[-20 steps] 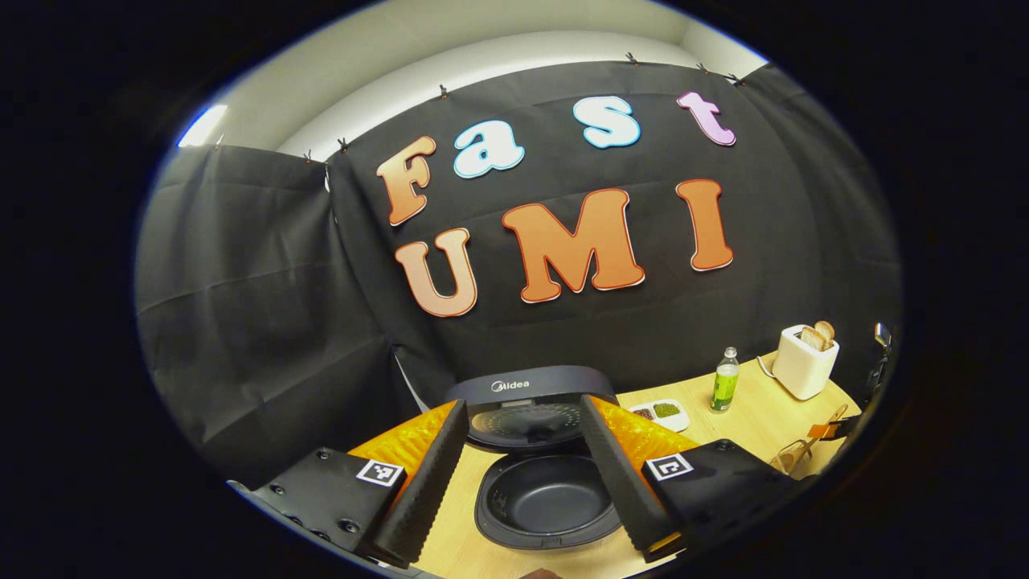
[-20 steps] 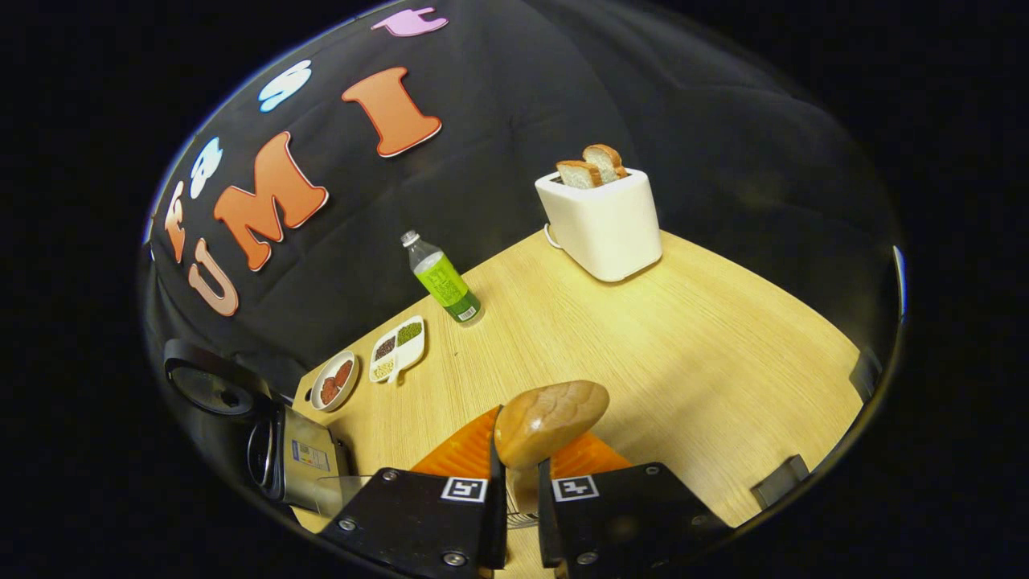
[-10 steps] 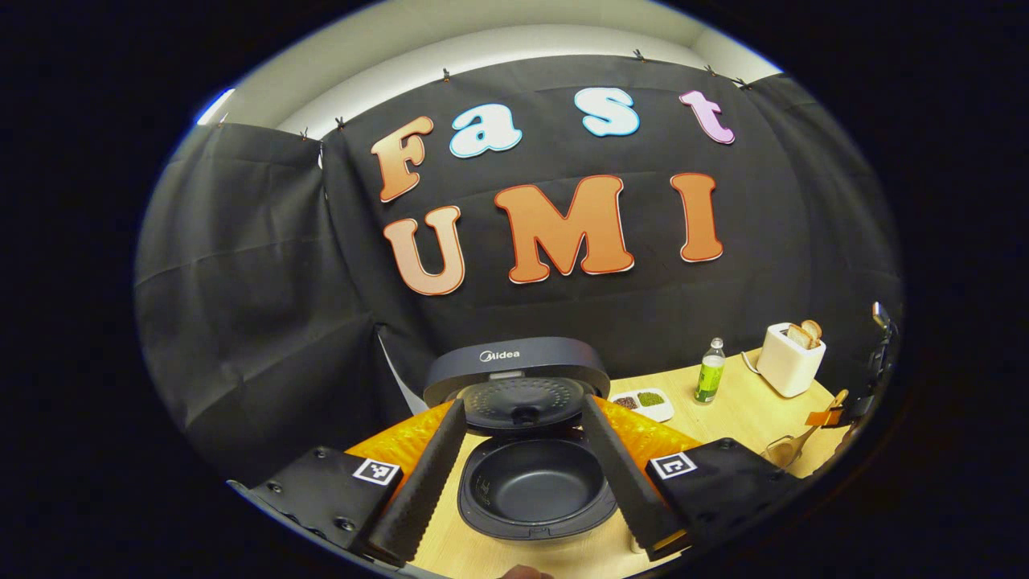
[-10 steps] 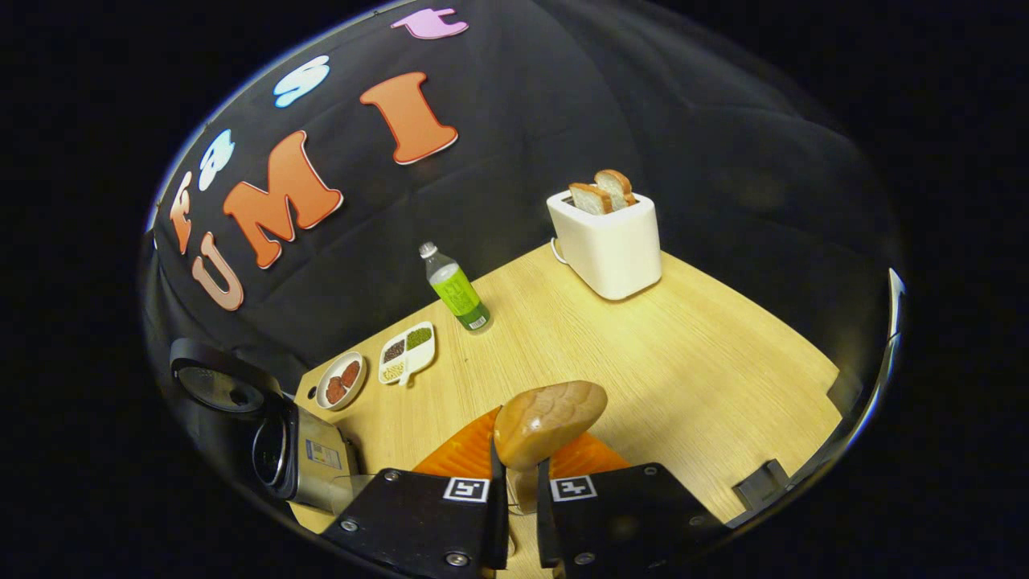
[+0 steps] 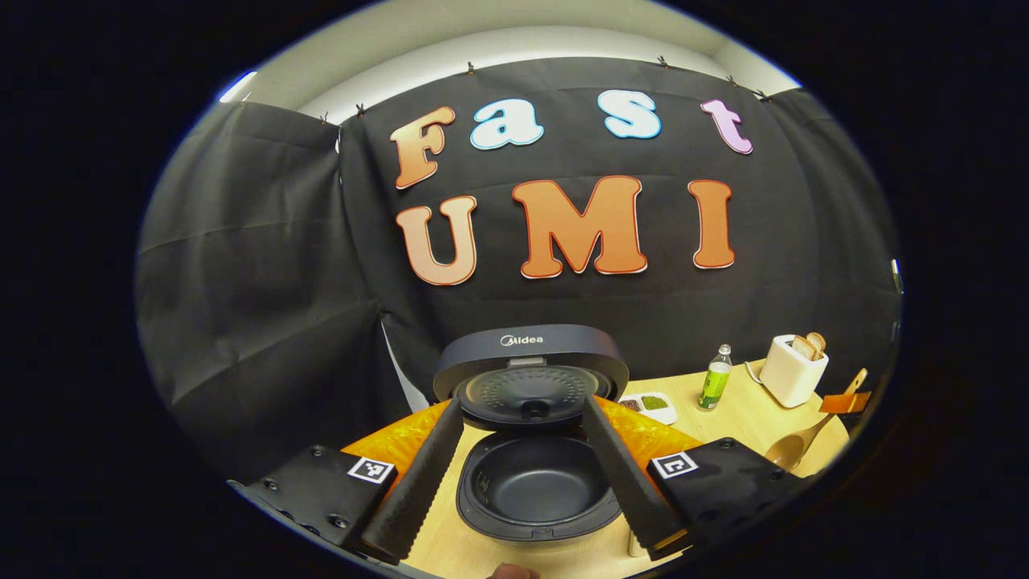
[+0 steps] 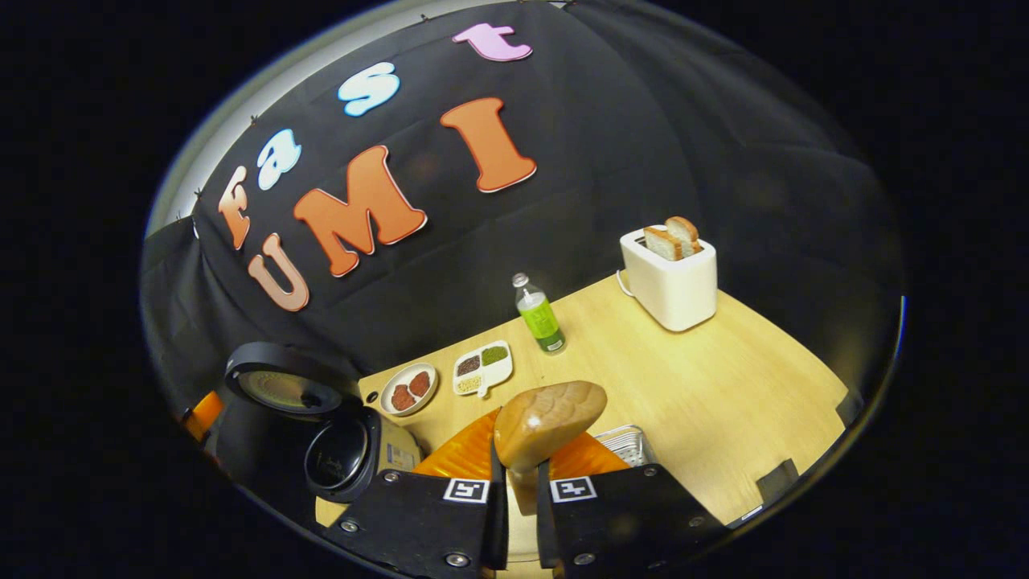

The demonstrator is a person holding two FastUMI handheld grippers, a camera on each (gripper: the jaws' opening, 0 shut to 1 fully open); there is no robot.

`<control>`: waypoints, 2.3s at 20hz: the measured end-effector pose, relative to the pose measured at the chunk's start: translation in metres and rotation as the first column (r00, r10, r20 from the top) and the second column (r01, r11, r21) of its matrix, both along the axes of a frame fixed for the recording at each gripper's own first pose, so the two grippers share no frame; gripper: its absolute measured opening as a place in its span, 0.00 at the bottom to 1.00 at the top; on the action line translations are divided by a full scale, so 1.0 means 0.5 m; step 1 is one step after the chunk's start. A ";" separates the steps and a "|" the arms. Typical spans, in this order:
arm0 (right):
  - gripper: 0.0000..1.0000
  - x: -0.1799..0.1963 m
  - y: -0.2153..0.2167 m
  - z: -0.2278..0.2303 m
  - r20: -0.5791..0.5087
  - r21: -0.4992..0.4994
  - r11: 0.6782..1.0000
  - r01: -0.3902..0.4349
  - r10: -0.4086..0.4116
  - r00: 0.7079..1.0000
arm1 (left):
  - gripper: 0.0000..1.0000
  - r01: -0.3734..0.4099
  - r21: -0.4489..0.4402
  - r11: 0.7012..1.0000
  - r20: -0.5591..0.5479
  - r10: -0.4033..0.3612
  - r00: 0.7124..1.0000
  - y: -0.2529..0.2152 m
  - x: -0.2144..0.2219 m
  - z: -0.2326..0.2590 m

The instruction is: Close the left gripper, press the button to open the rice cooker; take a wooden spoon from the chopstick holder with the right hand, scoop a spoonful of rice and pour it into the rice cooker, then put the wooden spoon back into the chopstick holder.

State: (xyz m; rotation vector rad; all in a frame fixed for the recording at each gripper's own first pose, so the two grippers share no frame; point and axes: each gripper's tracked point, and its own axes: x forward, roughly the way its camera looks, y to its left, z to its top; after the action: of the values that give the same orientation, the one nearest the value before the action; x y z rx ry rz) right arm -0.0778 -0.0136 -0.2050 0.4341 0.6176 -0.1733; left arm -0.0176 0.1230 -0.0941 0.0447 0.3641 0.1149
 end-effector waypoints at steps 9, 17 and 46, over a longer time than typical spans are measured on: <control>0.14 -0.028 0.103 -0.106 -0.110 -0.189 0.973 -0.130 0.111 0.988 | 0.93 0.014 -0.022 1.000 -0.024 -0.014 1.000 0.047 0.004 -0.040; 0.12 -0.044 0.106 -0.186 -0.140 -0.472 0.868 -0.153 0.098 0.985 | 0.93 0.047 -0.037 0.998 -0.032 -0.049 0.998 0.077 0.030 -0.058; 0.09 -0.054 0.222 -0.256 -0.156 -0.140 0.989 -0.047 0.025 0.987 | 0.93 0.126 -0.029 0.992 -0.049 -0.127 0.991 0.120 0.026 -0.080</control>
State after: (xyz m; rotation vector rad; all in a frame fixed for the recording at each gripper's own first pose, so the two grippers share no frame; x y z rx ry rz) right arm -0.1046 0.0974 -0.3328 0.2719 0.7595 -0.2165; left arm -0.0045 0.1829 -0.1342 0.0447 0.4126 -0.0165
